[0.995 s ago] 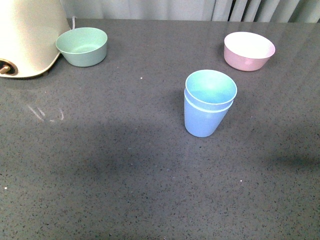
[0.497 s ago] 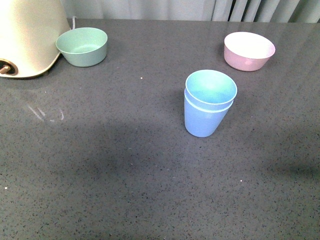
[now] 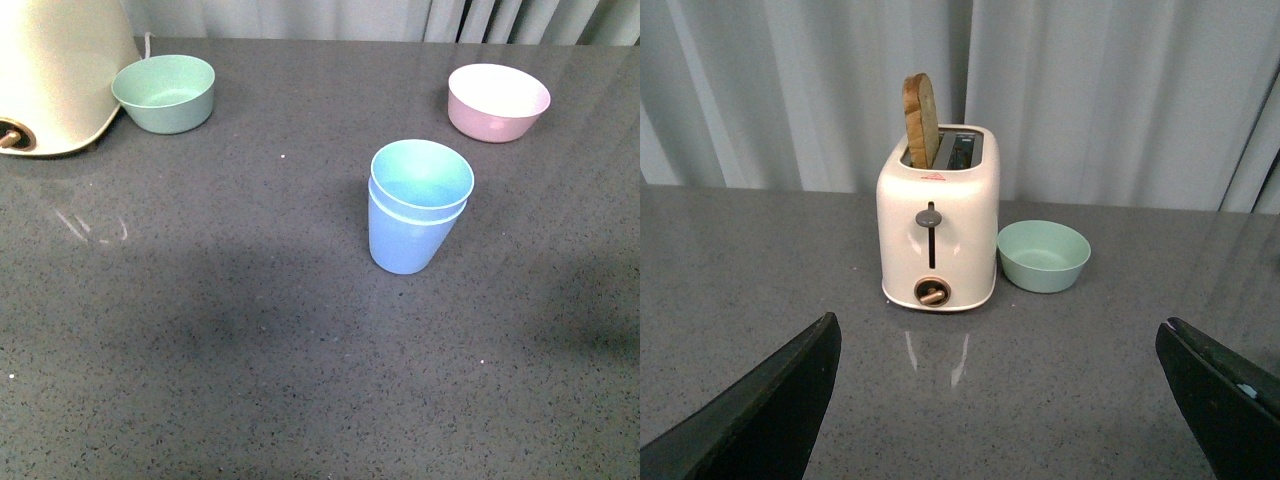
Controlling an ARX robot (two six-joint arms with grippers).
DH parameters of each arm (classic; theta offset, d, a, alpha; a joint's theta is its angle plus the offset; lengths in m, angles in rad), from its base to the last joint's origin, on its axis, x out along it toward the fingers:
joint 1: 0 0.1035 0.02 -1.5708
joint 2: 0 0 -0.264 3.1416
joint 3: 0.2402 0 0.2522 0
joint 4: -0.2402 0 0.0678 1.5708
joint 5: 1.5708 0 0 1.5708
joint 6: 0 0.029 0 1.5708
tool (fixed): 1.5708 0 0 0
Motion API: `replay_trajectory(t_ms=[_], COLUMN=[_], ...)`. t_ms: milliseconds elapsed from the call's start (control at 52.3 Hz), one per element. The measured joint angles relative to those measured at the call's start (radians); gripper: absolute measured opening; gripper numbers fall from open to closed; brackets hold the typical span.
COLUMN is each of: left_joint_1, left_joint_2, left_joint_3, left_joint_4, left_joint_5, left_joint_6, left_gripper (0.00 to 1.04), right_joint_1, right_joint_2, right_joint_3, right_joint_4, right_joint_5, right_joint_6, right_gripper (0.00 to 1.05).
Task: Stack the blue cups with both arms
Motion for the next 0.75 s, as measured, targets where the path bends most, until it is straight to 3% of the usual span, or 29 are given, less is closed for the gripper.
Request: replay_trajectory(t_ms=[96,746], left_joint_1=[0.000,0.000], left_joint_2=[0.000,0.000], left_joint_3=[0.000,0.000], left_joint_4=[0.000,0.000], left_joint_5=[0.000,0.000], left_joint_6=[0.000,0.000], left_gripper=[0.96,0.96], right_joint_1=[0.000,0.000], right_joint_2=[0.000,0.000], right_joint_3=[0.000,0.000], right_joint_4=[0.000,0.000], right_joint_5=[0.000,0.000], right_joint_6=[0.001,0.000], right_gripper=[0.97,0.96])
